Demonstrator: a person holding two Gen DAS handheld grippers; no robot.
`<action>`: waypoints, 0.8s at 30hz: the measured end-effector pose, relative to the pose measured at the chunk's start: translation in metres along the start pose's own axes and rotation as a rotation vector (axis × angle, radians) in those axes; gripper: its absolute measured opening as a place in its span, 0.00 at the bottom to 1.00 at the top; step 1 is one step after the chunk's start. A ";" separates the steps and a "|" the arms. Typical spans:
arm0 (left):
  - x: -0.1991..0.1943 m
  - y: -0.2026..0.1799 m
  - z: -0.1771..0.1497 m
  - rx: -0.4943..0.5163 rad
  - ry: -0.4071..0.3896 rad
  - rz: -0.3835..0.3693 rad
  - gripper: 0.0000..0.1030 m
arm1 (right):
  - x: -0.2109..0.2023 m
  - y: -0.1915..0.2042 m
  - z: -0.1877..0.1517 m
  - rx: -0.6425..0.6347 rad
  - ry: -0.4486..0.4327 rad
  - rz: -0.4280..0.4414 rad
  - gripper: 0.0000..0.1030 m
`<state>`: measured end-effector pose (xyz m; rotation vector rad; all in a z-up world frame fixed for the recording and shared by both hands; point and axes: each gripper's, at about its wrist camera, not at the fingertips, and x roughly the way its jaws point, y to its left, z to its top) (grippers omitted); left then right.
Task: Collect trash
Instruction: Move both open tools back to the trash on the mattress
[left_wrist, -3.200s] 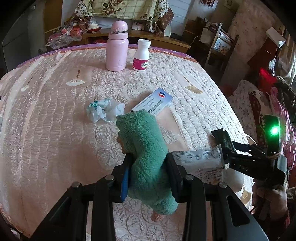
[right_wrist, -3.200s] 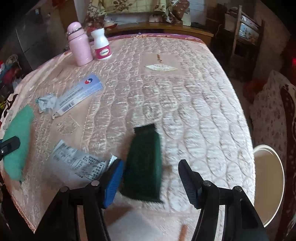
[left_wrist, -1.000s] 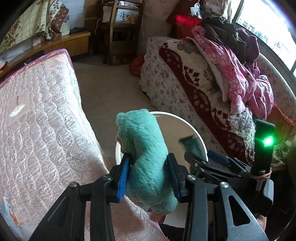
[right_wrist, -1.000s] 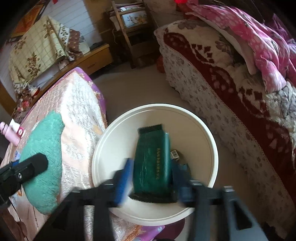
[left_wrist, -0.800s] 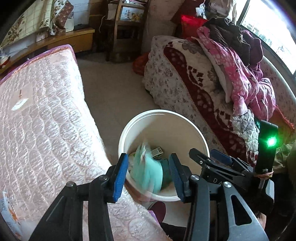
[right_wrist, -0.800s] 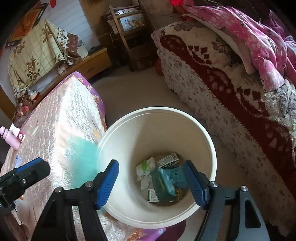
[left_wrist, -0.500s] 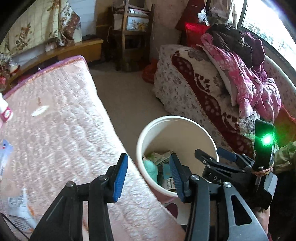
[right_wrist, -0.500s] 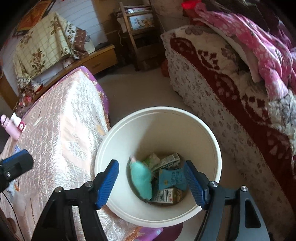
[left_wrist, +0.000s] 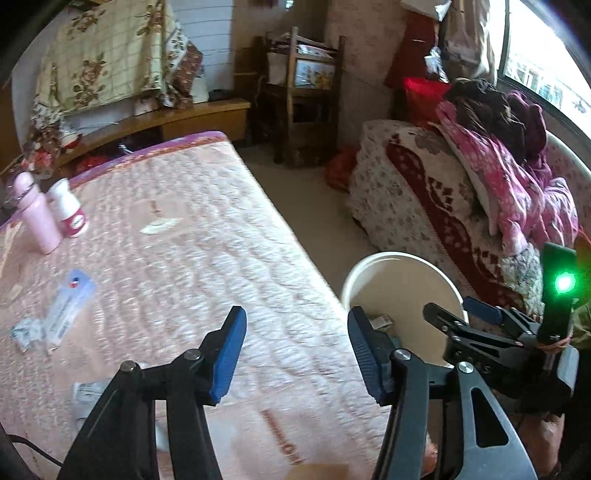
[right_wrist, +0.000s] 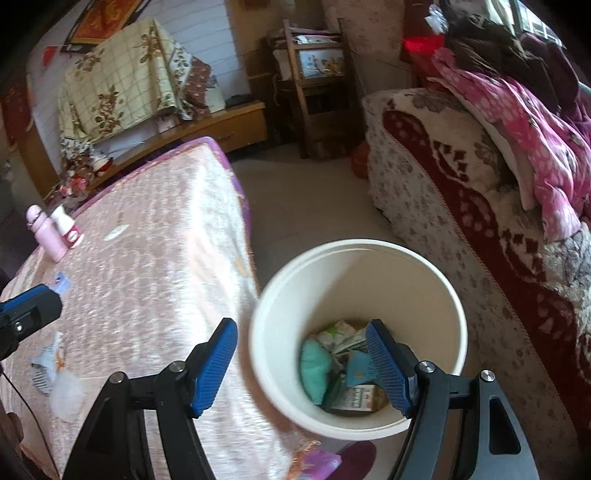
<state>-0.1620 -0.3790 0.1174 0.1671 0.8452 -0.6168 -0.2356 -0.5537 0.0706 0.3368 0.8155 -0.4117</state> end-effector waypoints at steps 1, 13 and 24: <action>-0.002 0.004 -0.001 -0.006 0.000 0.006 0.58 | -0.001 0.005 0.000 -0.008 0.000 0.003 0.73; -0.026 0.081 -0.019 -0.093 -0.016 0.102 0.60 | -0.010 0.075 -0.005 -0.088 0.018 0.084 0.73; -0.043 0.165 -0.045 -0.183 0.002 0.192 0.60 | -0.004 0.145 -0.021 -0.164 0.088 0.202 0.73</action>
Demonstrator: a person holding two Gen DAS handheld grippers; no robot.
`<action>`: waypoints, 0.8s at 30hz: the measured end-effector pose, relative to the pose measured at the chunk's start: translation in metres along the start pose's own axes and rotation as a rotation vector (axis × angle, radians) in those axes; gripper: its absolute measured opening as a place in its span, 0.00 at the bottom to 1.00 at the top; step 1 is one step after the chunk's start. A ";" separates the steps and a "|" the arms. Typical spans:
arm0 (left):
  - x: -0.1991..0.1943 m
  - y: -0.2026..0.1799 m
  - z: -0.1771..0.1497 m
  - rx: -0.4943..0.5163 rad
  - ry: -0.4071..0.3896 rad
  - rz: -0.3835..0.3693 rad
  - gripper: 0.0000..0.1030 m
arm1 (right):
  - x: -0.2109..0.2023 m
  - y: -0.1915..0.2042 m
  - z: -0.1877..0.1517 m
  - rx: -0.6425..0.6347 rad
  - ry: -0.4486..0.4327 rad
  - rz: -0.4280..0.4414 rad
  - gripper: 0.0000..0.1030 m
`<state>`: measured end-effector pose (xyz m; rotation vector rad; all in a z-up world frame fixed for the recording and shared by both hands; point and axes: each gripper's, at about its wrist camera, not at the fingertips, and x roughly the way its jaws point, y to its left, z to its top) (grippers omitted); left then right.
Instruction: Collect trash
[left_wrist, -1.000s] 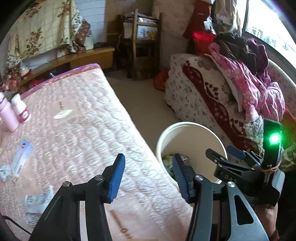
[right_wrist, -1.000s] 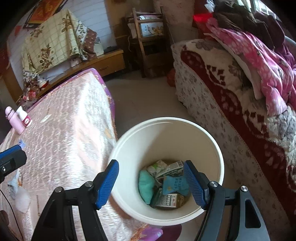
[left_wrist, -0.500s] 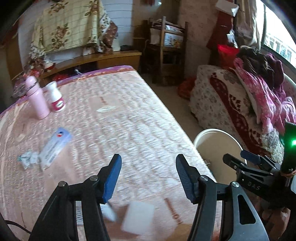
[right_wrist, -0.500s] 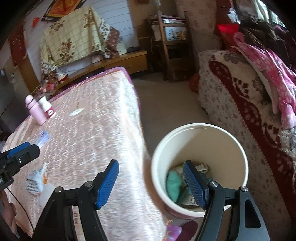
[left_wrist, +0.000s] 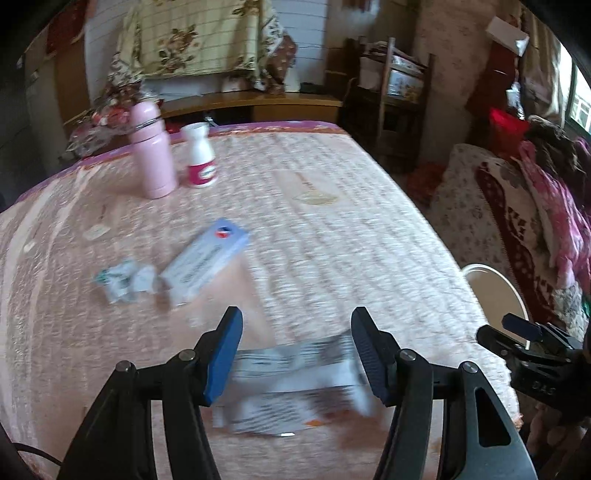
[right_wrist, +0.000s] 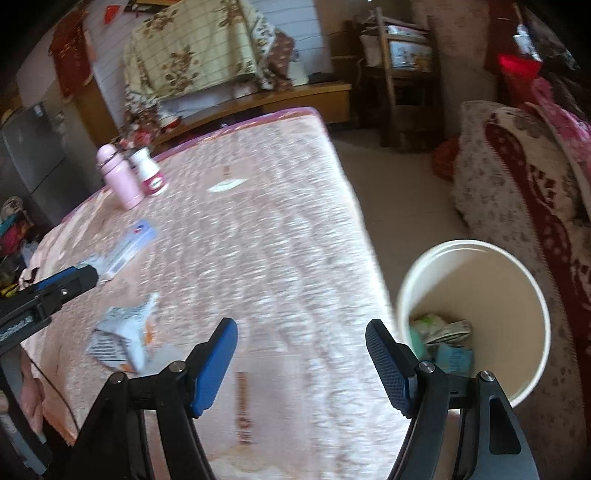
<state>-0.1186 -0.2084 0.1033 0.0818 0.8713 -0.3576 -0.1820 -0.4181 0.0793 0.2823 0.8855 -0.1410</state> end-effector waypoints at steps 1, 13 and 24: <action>-0.001 0.010 -0.001 -0.003 -0.001 0.015 0.60 | 0.002 0.006 0.000 -0.004 0.007 0.014 0.73; 0.008 0.143 0.003 -0.187 0.006 0.117 0.71 | 0.027 0.088 0.004 -0.107 0.094 0.193 0.73; 0.051 0.201 0.031 -0.235 0.055 0.160 0.72 | 0.050 0.154 -0.011 -0.436 0.275 0.152 0.73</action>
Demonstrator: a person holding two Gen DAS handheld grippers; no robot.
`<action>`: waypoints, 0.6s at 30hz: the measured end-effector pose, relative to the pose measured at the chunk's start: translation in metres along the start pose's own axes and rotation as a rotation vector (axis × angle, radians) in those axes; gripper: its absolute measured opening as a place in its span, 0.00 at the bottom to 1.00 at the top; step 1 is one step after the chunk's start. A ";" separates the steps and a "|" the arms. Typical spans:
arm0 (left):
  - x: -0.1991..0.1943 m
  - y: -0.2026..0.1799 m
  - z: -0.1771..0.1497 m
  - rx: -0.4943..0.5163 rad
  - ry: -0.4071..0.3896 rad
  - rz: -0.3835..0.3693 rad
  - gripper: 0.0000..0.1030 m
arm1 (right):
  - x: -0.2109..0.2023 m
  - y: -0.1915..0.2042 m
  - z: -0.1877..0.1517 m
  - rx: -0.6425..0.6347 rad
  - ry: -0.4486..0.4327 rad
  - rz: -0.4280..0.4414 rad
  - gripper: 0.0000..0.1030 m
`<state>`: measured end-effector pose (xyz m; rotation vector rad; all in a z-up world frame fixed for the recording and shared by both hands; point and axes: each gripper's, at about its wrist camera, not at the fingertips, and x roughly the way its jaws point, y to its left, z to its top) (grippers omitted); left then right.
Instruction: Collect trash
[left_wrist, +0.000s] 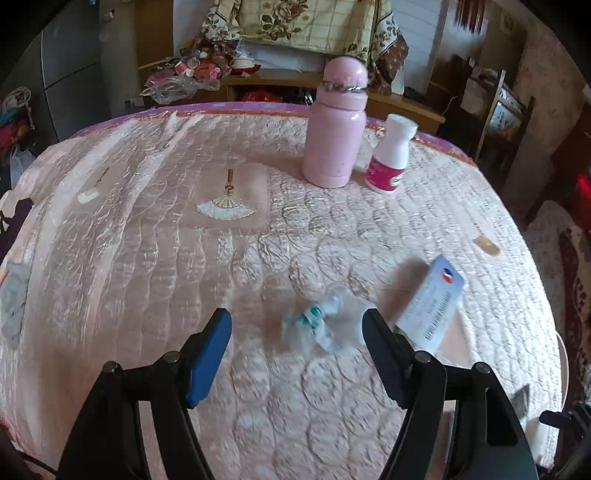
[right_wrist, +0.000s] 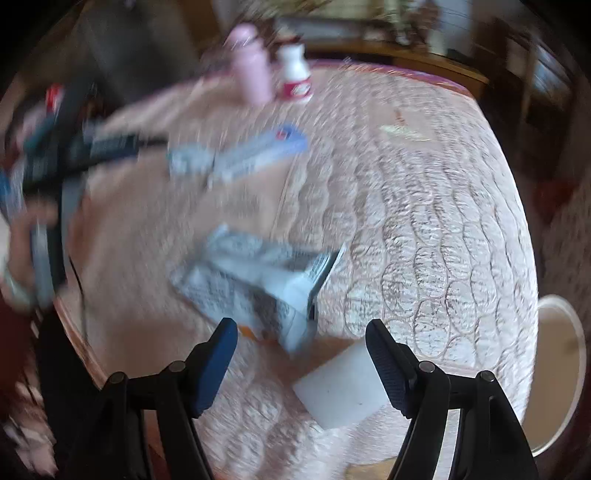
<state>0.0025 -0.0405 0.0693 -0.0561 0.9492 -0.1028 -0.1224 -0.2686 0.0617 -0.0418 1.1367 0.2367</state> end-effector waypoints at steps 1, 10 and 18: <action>0.005 0.000 0.002 0.005 0.007 0.000 0.72 | 0.006 0.004 0.001 -0.046 0.030 -0.027 0.73; 0.021 -0.007 0.004 0.051 0.052 -0.047 0.72 | 0.040 -0.024 0.049 -0.023 -0.035 -0.233 0.73; 0.027 -0.019 -0.001 0.145 0.077 -0.095 0.72 | 0.030 -0.055 0.053 0.248 -0.100 -0.083 0.73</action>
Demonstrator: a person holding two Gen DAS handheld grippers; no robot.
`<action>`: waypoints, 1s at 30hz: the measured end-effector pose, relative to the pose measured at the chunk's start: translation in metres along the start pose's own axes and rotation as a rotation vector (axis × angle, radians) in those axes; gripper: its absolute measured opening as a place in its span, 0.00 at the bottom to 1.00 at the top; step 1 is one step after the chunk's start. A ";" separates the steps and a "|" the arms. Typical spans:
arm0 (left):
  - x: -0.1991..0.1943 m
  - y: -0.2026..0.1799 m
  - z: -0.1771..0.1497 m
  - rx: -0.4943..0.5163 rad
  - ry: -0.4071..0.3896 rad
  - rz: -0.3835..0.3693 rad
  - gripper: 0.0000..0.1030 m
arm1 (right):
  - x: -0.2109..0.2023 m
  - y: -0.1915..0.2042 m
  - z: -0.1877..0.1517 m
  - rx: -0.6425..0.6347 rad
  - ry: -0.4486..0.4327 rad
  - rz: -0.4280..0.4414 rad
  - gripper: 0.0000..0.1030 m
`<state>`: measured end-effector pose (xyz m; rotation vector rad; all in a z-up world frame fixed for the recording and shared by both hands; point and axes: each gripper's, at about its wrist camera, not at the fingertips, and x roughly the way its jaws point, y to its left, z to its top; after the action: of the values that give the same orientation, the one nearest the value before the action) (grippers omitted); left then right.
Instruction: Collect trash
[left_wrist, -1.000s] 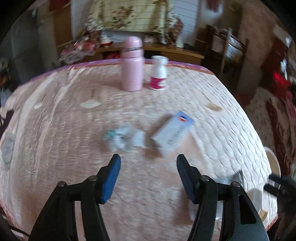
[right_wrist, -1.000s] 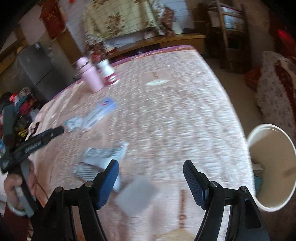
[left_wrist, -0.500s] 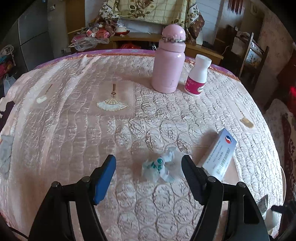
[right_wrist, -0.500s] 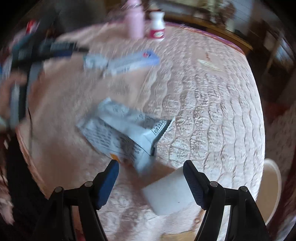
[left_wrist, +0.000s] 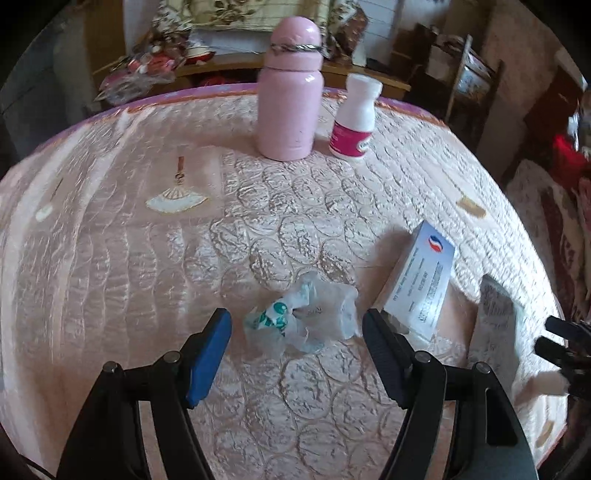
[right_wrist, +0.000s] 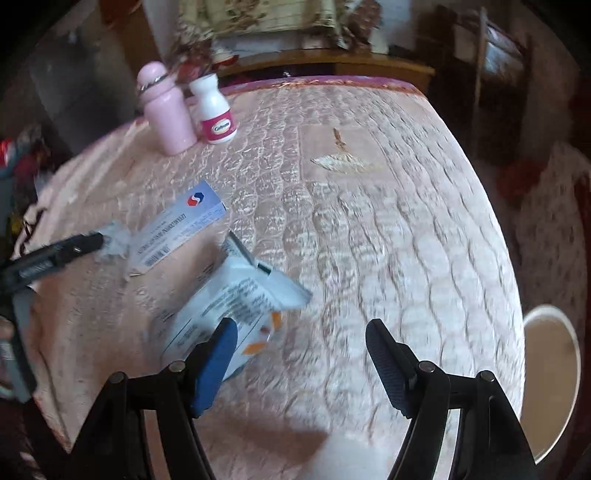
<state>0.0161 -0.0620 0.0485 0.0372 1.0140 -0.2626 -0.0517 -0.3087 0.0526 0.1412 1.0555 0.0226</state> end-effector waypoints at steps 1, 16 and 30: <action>0.003 -0.002 0.001 0.010 0.004 0.006 0.72 | -0.004 -0.002 -0.004 0.028 -0.006 0.025 0.73; -0.036 0.010 -0.026 -0.081 -0.064 0.000 0.16 | 0.032 0.061 0.000 0.137 0.002 0.097 0.79; -0.058 -0.044 -0.042 0.005 -0.080 -0.058 0.16 | 0.003 0.054 -0.002 -0.006 -0.039 0.157 0.17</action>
<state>-0.0582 -0.0860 0.0795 0.0017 0.9359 -0.3170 -0.0496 -0.2542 0.0562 0.2178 1.0031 0.1638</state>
